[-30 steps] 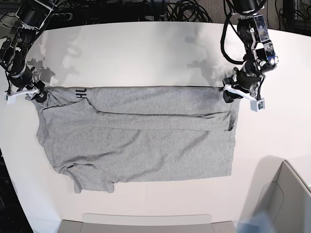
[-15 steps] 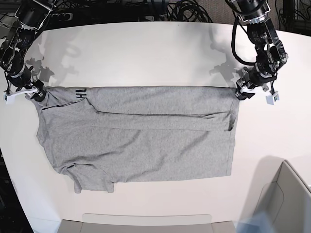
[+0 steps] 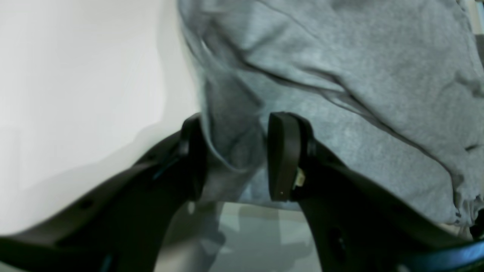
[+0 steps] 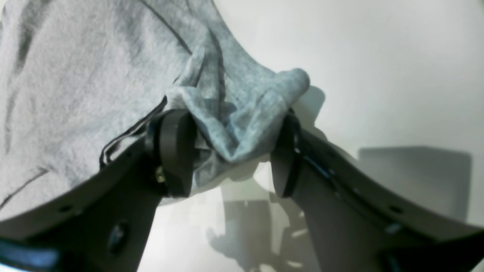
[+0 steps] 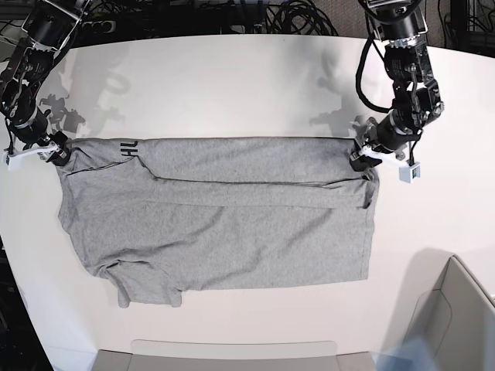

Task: Fold the T-shirt properly
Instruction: 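Release the folded edge and reposition both grippers at the fold, then drag the folded shirt with both grippers toward the robot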

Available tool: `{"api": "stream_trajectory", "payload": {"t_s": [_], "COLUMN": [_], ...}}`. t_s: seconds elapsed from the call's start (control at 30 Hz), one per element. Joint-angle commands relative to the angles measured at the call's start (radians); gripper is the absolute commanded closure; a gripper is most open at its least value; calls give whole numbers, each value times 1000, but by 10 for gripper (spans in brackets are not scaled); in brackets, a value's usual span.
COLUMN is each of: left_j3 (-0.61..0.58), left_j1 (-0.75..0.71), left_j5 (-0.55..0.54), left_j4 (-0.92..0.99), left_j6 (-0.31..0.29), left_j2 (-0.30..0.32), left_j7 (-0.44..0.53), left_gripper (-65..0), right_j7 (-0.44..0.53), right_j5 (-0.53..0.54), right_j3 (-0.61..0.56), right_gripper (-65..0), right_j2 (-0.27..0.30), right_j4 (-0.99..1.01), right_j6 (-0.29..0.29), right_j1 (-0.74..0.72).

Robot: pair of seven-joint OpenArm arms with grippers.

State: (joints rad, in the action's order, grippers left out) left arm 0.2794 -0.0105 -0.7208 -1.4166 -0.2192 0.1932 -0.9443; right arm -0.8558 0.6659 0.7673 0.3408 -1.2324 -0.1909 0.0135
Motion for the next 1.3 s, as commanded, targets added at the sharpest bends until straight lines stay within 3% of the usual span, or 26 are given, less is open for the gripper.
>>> {"api": "stream_trajectory", "payload": {"t_s": [0.0, 0.1, 0.27, 0.33, 0.57, 0.8, 1.03, 1.27], "left_j3": [-2, -6, 2, 2, 4, 77, 195, 288], "left_j1": [2, 2, 31, 33, -1, -127, -197, -270], "left_j5": [14, 17, 17, 17, 13, 11, 11, 11], "left_j4": [-2, 9, 86, 102, 98, -51, -163, -212], "left_j6": [8, 8, 10, 10, 8, 11, 8, 8], "left_j2": [4, 10, 10, 12, 12, 38, 36, 55], "left_j7": [-32, -32, -32, -32, -45, -51, -193, -265], "left_gripper": [-261, -210, -23, 0, 0, 0, 0, 0], "right_j7": [16, 16, 83, 85, 77, 77, 76, -13], "right_j5": [15, 13, 13, 13, 13, 19, 21, 22], "right_j3": [4, -38, -122, -125, -124, -122, -122, -102], "right_gripper": [-311, -271, -41, 0, 0, 0, 0, 0], "right_j2": [25, 33, 48, 45, 48, 34, 13, -32], "right_j4": [-11, -11, -10, -10, -19, -132, -280, -410], "right_j6": [-9, -9, 0, 0, 0, 0, 0, 0], "right_j1": [-20, -20, -20, -20, 26, 167, 297, 392]}}
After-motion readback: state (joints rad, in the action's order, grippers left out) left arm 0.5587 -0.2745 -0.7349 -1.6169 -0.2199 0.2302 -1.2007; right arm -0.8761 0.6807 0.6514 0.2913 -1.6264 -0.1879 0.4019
